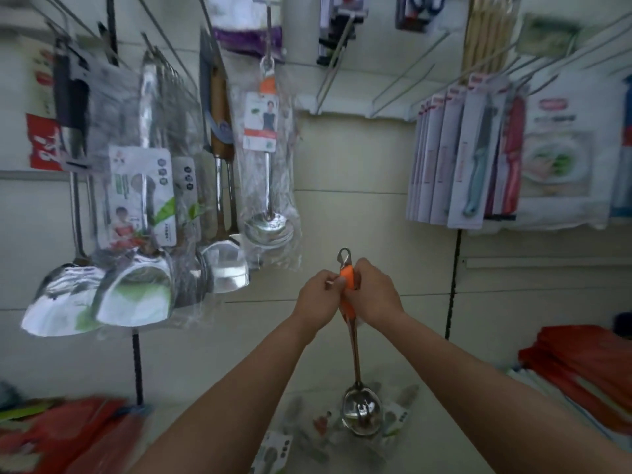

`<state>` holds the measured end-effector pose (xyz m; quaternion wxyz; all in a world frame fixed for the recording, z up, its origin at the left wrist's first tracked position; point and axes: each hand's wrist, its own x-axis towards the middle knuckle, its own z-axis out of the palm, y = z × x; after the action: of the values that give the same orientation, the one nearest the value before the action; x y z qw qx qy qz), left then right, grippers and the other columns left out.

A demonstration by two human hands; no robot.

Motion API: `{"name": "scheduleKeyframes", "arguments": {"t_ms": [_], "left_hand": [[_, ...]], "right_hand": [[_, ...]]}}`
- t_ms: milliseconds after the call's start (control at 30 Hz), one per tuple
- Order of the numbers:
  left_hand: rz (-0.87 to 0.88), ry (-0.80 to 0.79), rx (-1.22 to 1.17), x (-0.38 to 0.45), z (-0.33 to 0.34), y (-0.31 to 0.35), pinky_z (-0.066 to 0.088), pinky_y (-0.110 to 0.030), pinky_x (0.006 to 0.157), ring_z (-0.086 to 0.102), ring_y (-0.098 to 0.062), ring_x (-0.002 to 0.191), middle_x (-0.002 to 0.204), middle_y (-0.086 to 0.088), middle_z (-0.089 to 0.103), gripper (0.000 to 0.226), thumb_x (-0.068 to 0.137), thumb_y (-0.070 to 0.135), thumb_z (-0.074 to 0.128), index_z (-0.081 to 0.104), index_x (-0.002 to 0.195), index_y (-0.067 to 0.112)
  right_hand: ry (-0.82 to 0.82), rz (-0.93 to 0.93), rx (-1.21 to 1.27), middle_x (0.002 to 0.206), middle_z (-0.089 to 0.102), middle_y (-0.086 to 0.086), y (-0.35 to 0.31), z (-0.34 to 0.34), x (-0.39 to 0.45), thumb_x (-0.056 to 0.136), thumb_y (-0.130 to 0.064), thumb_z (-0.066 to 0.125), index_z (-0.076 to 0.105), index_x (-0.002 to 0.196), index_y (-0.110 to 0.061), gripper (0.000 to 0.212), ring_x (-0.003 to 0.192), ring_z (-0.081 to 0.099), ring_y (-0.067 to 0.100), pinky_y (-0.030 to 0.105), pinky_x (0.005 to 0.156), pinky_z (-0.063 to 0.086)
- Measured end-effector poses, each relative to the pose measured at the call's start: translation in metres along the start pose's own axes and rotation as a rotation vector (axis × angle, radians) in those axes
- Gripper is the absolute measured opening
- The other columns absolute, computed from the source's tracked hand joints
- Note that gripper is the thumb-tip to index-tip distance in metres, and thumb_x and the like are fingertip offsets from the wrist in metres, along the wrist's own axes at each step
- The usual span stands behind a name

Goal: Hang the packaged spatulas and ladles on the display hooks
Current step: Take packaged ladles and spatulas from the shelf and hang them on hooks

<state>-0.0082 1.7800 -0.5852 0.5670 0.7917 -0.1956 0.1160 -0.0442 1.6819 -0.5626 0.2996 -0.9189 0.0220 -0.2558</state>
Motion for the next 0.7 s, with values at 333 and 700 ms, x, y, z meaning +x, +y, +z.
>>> {"name": "scheduleKeyframes", "arguments": {"t_ms": [333, 700], "left_hand": [[0.092, 0.028, -0.059, -0.007, -0.022, 0.087, 0.048, -0.029, 0.080, 0.057, -0.022, 0.087, 0.093, -0.008, 0.058, 0.024, 0.098, 0.024, 0.036, 0.053, 0.096, 0.008], [0.234, 0.208, -0.039, 0.028, -0.122, 0.154, 0.040, -0.022, 0.063, 0.052, -0.016, 0.083, 0.084, -0.001, 0.056, 0.015, 0.098, 0.018, 0.041, 0.054, 0.093, 0.010]], "right_hand": [[0.117, -0.113, 0.086, 0.070, 0.044, 0.000, -0.046, -0.068, 0.002, 0.091, -0.017, 0.052, 0.036, 0.078, -0.014, 0.021, 0.073, 0.045, 0.023, 0.031, 0.063, 0.036], [0.111, -0.335, 0.136, 0.069, 0.041, -0.003, -0.152, -0.100, 0.044, 0.093, -0.021, 0.052, 0.039, 0.089, -0.011, 0.017, 0.076, 0.045, 0.022, 0.028, 0.054, 0.030]]}}
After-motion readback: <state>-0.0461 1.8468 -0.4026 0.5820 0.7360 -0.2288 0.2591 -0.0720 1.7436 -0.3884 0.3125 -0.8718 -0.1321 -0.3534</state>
